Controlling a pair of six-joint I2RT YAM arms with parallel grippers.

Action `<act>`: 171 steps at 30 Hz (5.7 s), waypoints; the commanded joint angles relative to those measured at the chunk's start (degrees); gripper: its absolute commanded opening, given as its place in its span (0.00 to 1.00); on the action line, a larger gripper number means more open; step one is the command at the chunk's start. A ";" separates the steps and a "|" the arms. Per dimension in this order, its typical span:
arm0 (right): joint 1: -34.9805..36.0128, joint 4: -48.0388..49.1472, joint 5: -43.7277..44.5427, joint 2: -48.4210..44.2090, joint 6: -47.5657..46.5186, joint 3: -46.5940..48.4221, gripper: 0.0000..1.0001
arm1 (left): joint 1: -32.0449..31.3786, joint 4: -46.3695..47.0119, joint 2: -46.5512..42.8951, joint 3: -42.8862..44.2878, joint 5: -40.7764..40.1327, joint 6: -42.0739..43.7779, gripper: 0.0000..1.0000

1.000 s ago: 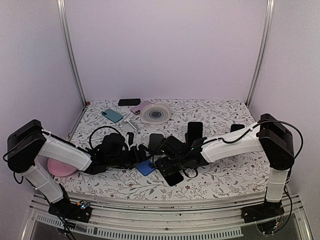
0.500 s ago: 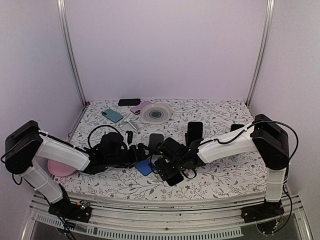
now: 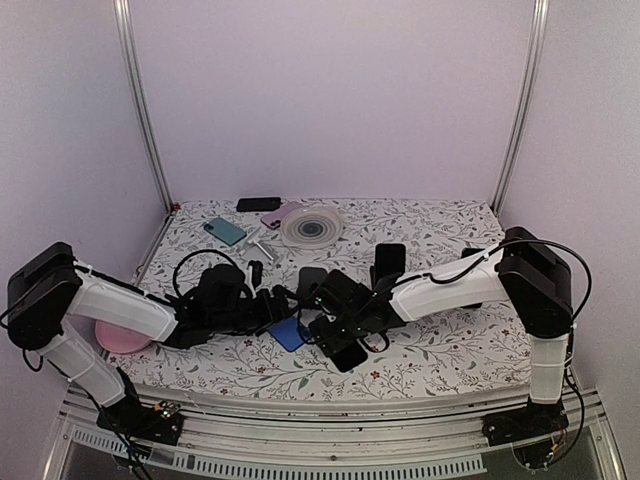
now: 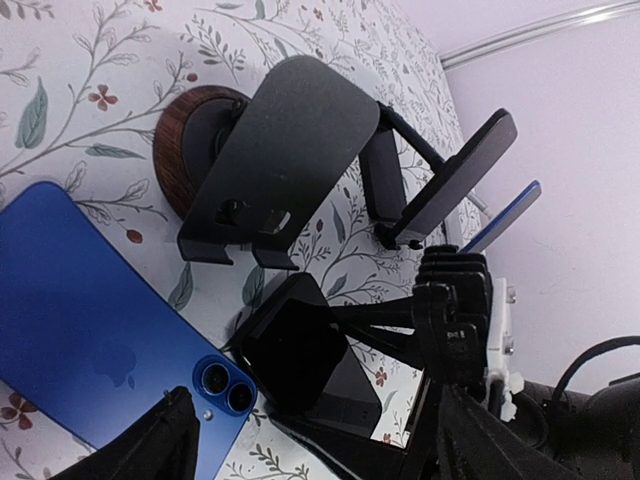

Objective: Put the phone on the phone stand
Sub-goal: Pick up the phone at the center of the board, then pass from the right arm to the left, then pass from the left arm to the right

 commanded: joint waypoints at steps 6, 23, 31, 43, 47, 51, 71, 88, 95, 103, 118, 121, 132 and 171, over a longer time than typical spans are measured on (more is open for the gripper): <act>-1.75 -1.86 -2.78 2.56 0.35 -0.65 0.72 | 0.53 0.28 -1.78 -0.77 -0.24 0.76 0.83; -1.75 -2.57 -0.19 -2.22 0.95 -0.83 0.68 | 0.57 0.38 -1.04 -0.29 0.07 0.79 0.83; -1.74 -2.16 -0.05 -3.69 1.33 -1.30 0.68 | 0.61 0.43 -0.41 0.05 0.32 0.68 0.83; -1.75 -0.62 0.62 -6.84 2.24 -3.18 0.68 | 0.44 2.27 2.52 0.94 2.37 0.18 0.82; -1.73 0.32 0.89 -7.89 2.72 -4.07 0.68 | 0.35 2.99 3.57 1.40 3.00 0.20 0.80; -1.75 1.34 0.97 -8.94 3.13 -5.43 0.68 | 0.40 3.24 4.82 2.20 3.39 0.28 0.76; -1.75 3.12 1.06 -11.91 3.76 -7.76 0.68 | -0.67 5.56 15.44 10.15 9.55 1.25 0.53; -1.74 3.50 0.95 -12.64 3.76 -7.97 0.68 | -1.00 11.31 19.34 10.93 14.25 -0.69 0.47; -1.79 3.76 0.72 -13.03 3.68 -7.95 0.68 | -1.18 14.67 21.11 11.09 16.23 -2.36 0.44; -1.77 3.85 0.54 -13.11 3.63 -7.96 0.68 | -1.39 15.89 22.19 11.51 16.71 -3.18 0.39; -1.75 3.97 0.49 -13.30 3.74 -8.52 0.68 | -1.54 17.85 22.45 11.25 17.67 -3.37 0.00; -1.75 4.20 0.47 -13.40 3.84 -8.84 0.68 | -1.62 18.21 22.10 11.04 17.67 -2.99 0.00; -1.75 4.91 -0.98 -15.26 3.87 -10.32 0.91 | -1.94 17.40 19.03 10.85 17.46 -0.49 0.00; -2.26 25.35 -16.51 -45.56 0.14 -30.91 1.00 | -1.89 -0.15 -5.27 10.60 14.50 21.22 0.00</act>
